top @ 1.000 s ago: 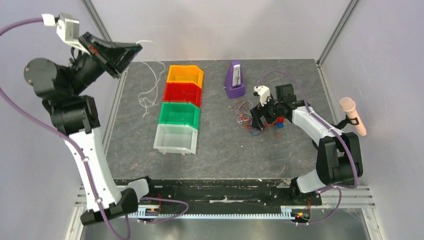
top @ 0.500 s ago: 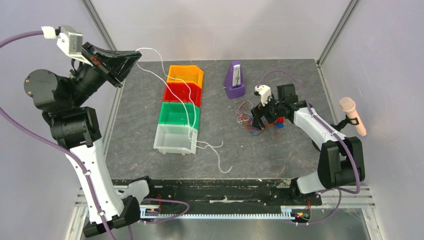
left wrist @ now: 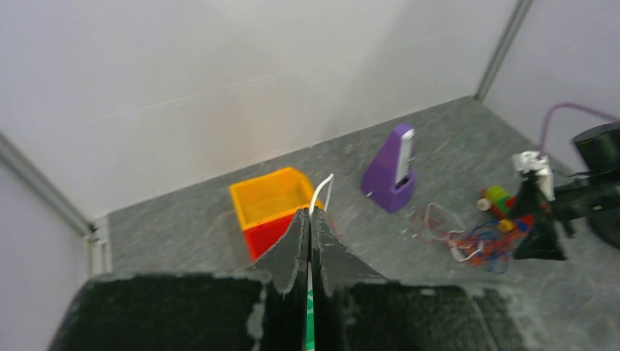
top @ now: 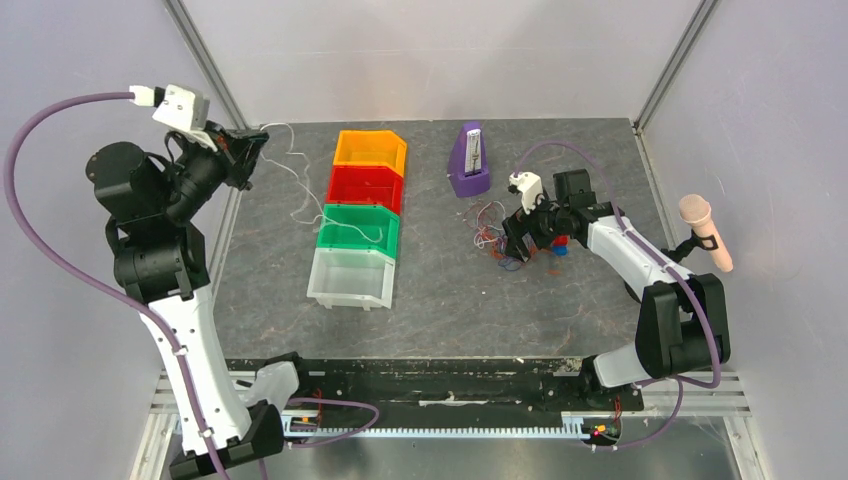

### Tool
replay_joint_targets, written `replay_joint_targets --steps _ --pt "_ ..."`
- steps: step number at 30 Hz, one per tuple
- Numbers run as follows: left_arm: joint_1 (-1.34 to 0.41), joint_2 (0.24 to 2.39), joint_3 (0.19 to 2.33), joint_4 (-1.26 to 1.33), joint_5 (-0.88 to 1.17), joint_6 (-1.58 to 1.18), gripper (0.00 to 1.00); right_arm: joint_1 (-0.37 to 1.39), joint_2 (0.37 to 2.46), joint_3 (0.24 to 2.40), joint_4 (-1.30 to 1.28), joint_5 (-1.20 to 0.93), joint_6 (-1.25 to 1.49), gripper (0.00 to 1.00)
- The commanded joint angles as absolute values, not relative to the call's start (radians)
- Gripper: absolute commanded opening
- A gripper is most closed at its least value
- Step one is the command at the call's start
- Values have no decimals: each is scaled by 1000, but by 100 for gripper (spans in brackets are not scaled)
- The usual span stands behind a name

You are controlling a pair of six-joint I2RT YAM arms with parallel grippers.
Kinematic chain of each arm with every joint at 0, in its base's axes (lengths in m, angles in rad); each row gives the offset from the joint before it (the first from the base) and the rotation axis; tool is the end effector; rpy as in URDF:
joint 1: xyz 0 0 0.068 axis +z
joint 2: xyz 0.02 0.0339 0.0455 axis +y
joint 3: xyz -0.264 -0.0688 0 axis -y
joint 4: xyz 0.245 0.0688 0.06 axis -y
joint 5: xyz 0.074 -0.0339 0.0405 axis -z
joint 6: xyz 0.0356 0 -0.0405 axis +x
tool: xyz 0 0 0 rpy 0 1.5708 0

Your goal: Untangle the cables

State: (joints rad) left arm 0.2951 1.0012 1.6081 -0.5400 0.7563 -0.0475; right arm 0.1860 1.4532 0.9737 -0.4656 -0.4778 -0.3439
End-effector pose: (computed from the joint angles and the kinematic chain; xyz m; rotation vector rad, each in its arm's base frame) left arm 0.1452 0.0186 0.5315 0.3502 1.4930 -0.3701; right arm 0.2878 0.0708 0.2303 -0.8227 2.2995 0.5290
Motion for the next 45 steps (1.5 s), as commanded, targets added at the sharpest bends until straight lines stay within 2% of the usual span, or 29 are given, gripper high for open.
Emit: replay_joint_targets --steps 1,5,16,23,29,38,42,45 --pt "296 956 1604 -673 645 203 2 188 1419 958 -462 -485 -354 98" --pt "296 913 1609 -694 693 228 2 188 1417 954 -462 -483 -359 98" --pt "296 907 1742 -579 797 -24 2 189 1410 953 -467 -480 -360 98" --pt "296 904 1782 -555 780 -68 2 189 1417 953 -467 -487 -357 98" --pt "296 924 1765 -620 741 -9 2 189 1424 960 -466 -494 -353 98" --pt "295 879 1594 -651 682 105 2 189 1423 949 -473 -489 -364 98" --pt "296 899 1640 -638 660 91 2 188 1428 954 -472 -488 -364 98" --pt "296 913 1699 -606 731 49 2 189 1436 959 -472 -490 -362 98"
